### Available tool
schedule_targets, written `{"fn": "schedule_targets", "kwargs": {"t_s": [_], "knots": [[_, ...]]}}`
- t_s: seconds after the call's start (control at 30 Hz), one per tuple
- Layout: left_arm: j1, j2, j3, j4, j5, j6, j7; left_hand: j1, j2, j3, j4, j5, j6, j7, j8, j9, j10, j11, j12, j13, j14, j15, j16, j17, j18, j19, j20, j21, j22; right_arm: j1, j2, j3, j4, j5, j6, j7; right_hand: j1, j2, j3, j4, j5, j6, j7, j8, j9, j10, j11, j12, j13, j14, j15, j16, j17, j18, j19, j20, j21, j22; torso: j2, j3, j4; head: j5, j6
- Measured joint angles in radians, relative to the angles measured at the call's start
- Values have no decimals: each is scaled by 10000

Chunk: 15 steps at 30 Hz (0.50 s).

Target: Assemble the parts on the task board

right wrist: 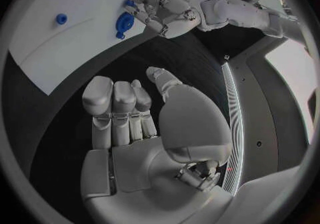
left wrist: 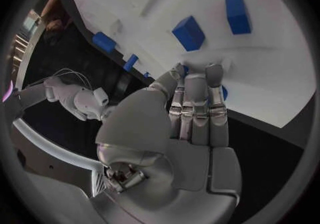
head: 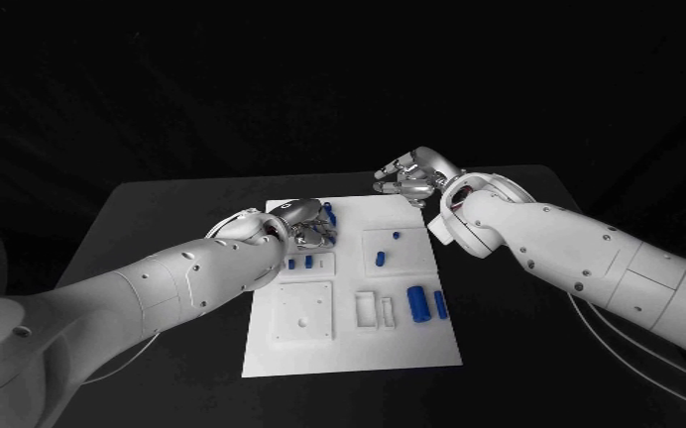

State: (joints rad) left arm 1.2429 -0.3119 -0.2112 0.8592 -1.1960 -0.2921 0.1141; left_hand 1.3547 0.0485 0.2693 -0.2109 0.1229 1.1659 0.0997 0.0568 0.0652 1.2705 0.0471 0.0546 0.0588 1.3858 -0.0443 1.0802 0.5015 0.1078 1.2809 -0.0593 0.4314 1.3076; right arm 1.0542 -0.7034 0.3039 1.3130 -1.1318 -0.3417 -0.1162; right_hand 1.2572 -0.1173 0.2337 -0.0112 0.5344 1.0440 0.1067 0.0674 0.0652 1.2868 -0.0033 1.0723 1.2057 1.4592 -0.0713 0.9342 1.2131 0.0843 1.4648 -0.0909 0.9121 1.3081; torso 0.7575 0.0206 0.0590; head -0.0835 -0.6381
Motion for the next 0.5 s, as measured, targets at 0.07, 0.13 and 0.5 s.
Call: {"fn": "schedule_targets", "kwargs": {"t_s": [0.07, 0.13, 0.5], "knots": [[-2, -74, 62, 31, 223, -90, 1, -9, 8, 0, 0, 0, -1, 0, -1, -3, 0, 0, 0, 0, 59, -2, 0, 0, -15, 1, 0, 0, 0, 0, -12, 1, -6, 0, 0, 0, 0, 0, 0, 0, 0, 0, 0, 0, 0, 0, 0, 0, 0, 0, 0, 0, 0, 0, 0, 0, 0, 0, -2, -3, 6, -3, -2], [-6, -129, 157, 82, 421, -155, 3, -22, 20, 0, -1, 0, -1, 0, -7, -4, 0, 0, 0, 0, 60, -2, 0, -5, -18, 0, 0, 0, 0, 0, -14, 2, -8, 0, 0, 0, 0, 0, 0, 0, 0, 0, 0, 0, 0, 0, 0, 0, 0, 0, 0, 0, 0, 0, 0, 0, 0, 0, -3, -8, 2, 6, 0], [-11, -502, 757, 569, 1204, -296, 68, -65, -24, 38, -39, -1, -21, 14, 42, -5, -1, -1, 1, 1, 61, -1, 0, -20, -70, 0, 1, 0, -1, 1, -75, 2, -15, 1, 5, -1, 0, 0, 0, 0, 0, 0, 0, 0, 0, 0, 0, 0, 0, 0, 0, 0, -2, 0, 0, 0, 0, -1, -10, -10, 18, 106, 122]]}}
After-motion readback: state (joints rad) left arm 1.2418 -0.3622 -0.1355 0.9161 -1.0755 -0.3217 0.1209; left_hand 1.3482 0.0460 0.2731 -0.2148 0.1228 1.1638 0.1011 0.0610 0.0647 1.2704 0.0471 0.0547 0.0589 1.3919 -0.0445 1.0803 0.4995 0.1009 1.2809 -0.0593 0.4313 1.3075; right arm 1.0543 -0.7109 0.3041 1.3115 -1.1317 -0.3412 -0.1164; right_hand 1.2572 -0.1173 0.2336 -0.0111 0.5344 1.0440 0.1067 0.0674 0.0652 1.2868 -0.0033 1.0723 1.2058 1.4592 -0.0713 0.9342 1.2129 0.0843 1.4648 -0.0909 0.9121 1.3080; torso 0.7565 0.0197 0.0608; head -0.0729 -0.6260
